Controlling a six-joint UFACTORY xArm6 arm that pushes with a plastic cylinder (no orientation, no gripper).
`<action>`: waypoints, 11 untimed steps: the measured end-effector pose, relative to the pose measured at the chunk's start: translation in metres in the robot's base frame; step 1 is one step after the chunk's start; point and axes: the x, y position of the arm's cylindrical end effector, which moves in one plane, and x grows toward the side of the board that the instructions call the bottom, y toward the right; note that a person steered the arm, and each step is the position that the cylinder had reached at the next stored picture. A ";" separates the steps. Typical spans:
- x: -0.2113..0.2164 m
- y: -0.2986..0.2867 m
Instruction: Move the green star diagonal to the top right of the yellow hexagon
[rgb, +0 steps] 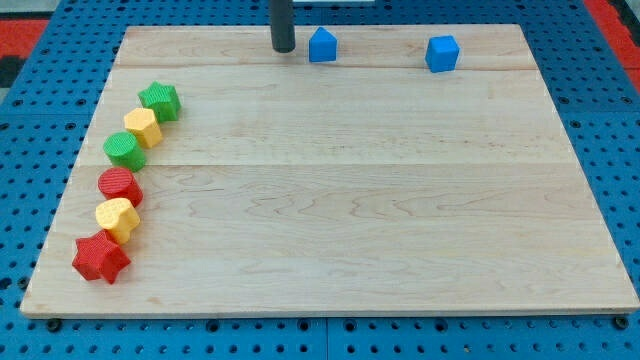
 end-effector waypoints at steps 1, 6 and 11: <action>0.011 0.052; 0.102 -0.202; 0.053 -0.120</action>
